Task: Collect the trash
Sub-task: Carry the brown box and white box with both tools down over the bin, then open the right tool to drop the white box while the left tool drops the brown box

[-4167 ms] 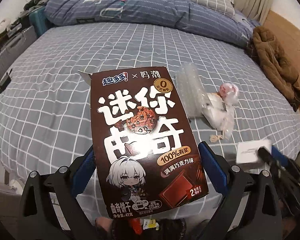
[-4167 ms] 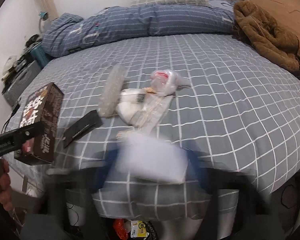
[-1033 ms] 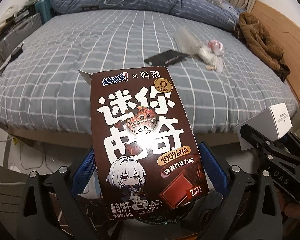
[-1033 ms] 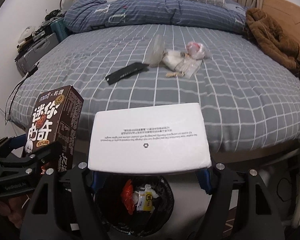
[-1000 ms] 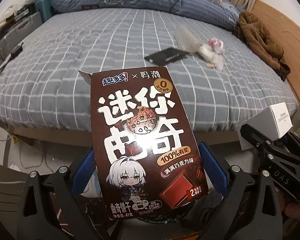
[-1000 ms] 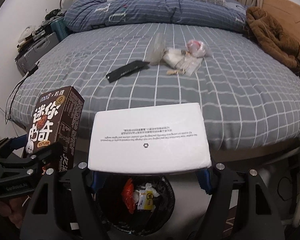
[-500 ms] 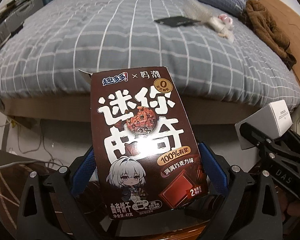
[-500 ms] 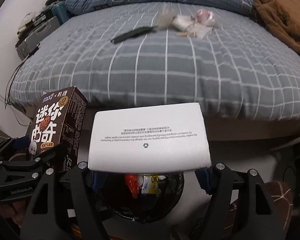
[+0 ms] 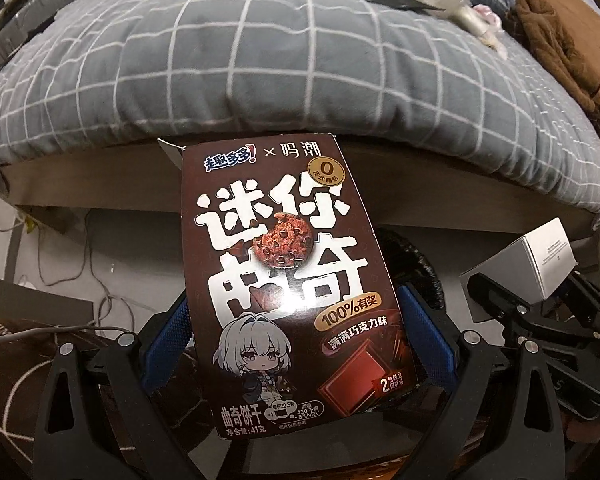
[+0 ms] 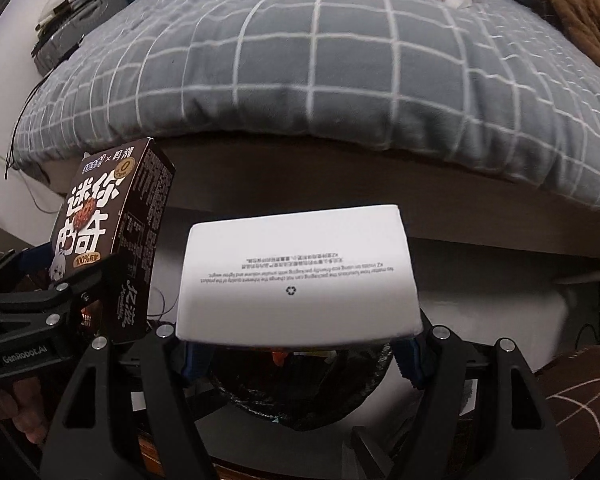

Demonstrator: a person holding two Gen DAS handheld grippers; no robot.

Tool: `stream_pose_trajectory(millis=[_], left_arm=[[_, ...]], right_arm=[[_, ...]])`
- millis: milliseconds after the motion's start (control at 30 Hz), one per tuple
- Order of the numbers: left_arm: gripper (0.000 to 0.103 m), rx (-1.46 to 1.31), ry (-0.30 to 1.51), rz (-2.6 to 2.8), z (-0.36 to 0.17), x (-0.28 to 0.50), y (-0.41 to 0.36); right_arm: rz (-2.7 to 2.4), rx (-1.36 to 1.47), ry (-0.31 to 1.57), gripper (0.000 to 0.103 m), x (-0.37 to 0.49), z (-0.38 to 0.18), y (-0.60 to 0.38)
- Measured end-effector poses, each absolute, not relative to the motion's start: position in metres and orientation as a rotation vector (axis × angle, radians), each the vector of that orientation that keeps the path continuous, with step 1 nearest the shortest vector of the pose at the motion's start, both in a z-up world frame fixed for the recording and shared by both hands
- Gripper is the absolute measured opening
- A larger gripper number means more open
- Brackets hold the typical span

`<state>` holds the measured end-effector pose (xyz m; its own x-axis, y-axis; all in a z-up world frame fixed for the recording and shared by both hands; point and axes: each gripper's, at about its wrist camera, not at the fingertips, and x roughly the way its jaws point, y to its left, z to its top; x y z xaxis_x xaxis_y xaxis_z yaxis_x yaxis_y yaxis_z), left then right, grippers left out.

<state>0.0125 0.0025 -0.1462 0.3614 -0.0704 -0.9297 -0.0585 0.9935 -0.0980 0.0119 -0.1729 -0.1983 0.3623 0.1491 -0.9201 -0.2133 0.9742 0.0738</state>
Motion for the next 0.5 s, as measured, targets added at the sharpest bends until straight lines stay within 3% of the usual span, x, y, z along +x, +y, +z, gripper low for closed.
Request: stream_pose_trajectory(millis=[267,500], left_arm=[[0.095,-0.115,1.220,0.018,-0.151,0.007,0.001],[0.094,-0.113,1.216,0.000,-0.152,0.011,0.002]], right_arm=[[0.266,-0.067,1.206,0.071,0.016,-0.211,-0.161],[0.208,-0.063,1.191,0.093,0.017,-0.211,-0.181]])
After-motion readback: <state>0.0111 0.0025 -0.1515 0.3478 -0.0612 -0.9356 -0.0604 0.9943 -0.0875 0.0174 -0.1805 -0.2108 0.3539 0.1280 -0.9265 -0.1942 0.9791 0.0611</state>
